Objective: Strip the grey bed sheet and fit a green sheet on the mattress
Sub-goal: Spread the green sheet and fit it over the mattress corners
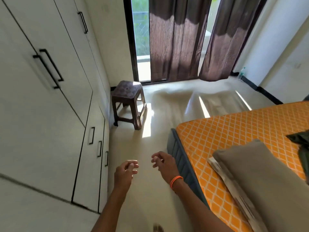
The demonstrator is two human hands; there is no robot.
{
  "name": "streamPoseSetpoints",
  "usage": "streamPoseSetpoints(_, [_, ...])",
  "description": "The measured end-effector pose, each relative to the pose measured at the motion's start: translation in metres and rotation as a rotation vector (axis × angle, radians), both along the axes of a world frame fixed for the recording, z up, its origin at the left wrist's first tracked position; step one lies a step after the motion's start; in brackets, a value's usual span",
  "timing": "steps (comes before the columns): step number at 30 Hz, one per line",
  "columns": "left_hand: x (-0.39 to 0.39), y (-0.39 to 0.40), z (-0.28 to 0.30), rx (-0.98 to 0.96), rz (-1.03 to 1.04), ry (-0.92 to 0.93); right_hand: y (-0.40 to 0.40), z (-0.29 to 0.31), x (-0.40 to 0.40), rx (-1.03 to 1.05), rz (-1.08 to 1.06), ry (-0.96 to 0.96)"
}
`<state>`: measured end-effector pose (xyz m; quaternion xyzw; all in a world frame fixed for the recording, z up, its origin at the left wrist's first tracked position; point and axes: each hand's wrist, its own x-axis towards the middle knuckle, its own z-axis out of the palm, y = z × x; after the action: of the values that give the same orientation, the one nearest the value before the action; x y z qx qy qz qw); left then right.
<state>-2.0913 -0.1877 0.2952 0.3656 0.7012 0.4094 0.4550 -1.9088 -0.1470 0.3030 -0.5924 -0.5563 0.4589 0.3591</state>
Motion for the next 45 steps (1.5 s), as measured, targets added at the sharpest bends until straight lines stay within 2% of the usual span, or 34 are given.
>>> streamPoseSetpoints(4, [-0.048, 0.099, 0.006, -0.01, 0.062, -0.04, 0.105, 0.014, -0.042, -0.06, -0.007, 0.087])
streamPoseSetpoints(9, [-0.098, 0.234, -0.016, -0.053, 0.1, -0.075, 0.233, 0.008, -0.082, -0.082, -0.034, 0.171])
streamPoseSetpoints(17, [-0.147, 0.474, -0.041, -0.13, -0.122, -0.047, 0.451, -0.014, -0.105, -0.096, -0.348, 0.254])
streamPoseSetpoints(20, [-0.148, 0.53, -0.03, -0.156, -0.183, -0.021, 0.495, 0.0, -0.101, -0.075, -0.417, 0.249])
streamPoseSetpoints(22, [-0.142, 0.584, -0.021, -0.152, -0.239, -0.015, 0.539, -0.001, -0.099, -0.07, -0.489, 0.26])
streamPoseSetpoints(30, [-0.097, 0.81, -0.005, -0.064, -0.375, -0.029, 0.725, -0.001, -0.072, -0.059, -0.517, 0.224])
streamPoseSetpoints(37, [-0.042, 0.989, 0.011, -0.075, -0.377, -0.029, 0.904, 0.017, -0.01, -0.045, -0.517, 0.179])
streamPoseSetpoints(45, [0.073, 1.142, 0.003, -0.152, -0.531, -0.019, 1.039, 0.026, 0.093, -0.036, -0.664, 0.218])
